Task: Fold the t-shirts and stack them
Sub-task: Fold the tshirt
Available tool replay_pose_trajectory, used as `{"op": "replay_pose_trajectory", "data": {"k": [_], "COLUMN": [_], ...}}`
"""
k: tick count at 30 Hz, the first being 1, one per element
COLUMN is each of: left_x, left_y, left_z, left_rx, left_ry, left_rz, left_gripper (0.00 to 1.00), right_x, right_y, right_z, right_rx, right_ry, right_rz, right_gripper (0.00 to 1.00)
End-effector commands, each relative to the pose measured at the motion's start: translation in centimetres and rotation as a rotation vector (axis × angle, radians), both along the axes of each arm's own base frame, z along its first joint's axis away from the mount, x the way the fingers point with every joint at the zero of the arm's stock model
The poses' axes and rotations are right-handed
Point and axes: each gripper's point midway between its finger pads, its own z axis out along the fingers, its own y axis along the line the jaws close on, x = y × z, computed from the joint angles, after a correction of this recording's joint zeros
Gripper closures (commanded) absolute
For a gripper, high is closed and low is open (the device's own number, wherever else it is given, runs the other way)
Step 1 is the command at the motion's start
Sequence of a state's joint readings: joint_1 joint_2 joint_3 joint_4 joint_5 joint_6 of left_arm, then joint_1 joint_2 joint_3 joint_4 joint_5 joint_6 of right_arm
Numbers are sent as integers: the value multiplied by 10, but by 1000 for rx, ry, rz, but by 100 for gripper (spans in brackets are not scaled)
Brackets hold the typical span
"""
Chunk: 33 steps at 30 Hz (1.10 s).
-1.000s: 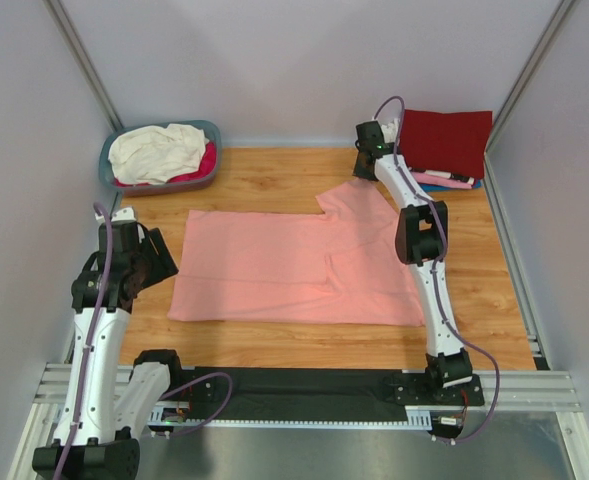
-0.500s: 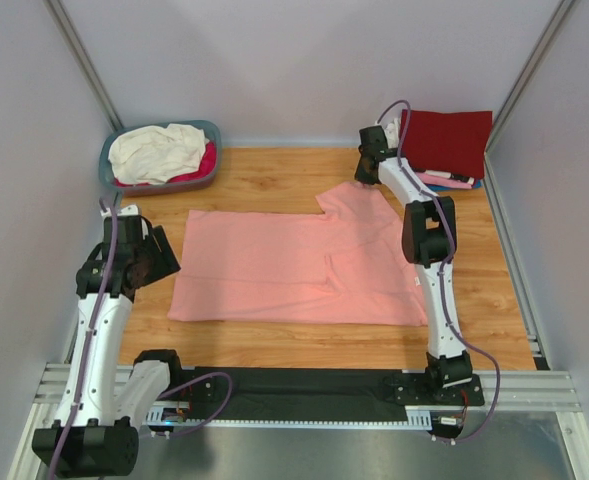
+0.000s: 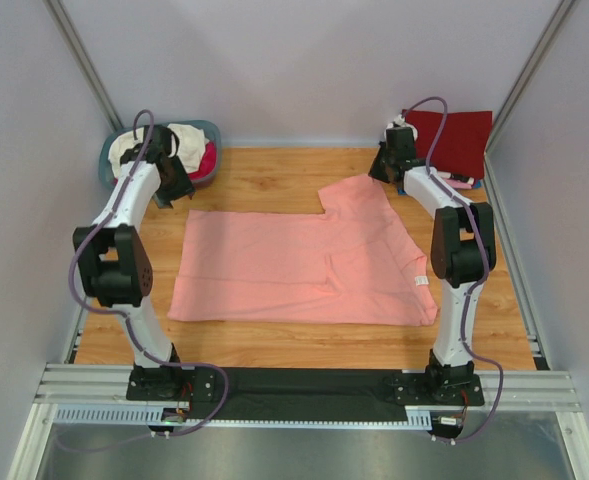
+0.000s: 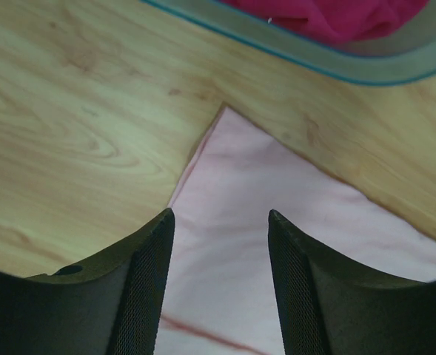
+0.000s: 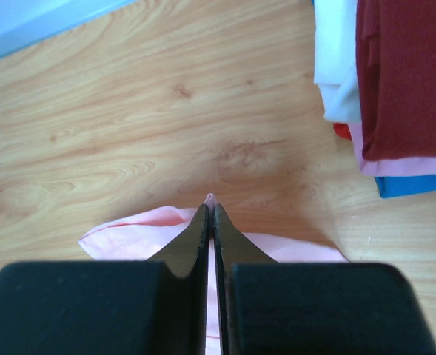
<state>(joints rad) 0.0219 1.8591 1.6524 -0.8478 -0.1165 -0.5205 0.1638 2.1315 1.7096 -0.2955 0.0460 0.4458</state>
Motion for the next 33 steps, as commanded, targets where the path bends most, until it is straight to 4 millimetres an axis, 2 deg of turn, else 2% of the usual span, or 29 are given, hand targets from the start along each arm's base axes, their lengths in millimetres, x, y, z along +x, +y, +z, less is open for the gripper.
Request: {"op": "replay_pose_trajectory", "data": {"k": [1, 4, 10, 13, 19, 23, 33], "left_x": [24, 37, 55, 61, 70, 72, 55], "left_y": [0, 4, 2, 4, 6, 4, 0], "left_z": [-27, -60, -91, -98, -87, -99, -121], "left_rx": [107, 154, 159, 176, 176, 150, 83], "left_ry": [56, 110, 95, 97, 72, 100, 222], "left_rz": [31, 20, -39, -59, -64, -80, -38], "left_gripper": [39, 39, 37, 36, 36, 36, 40], "right_x": [6, 6, 7, 7, 8, 9, 10], "right_y": [7, 2, 12, 12, 16, 18, 13], "right_z": [23, 19, 15, 11, 7, 8, 1], "right_rx": [59, 75, 151, 156, 173, 182, 209], "right_ry": [-85, -83, -71, -64, -53, -53, -32], "right_rz": [42, 44, 77, 80, 95, 100, 95], "right_gripper": [100, 100, 100, 100, 100, 100, 100]}}
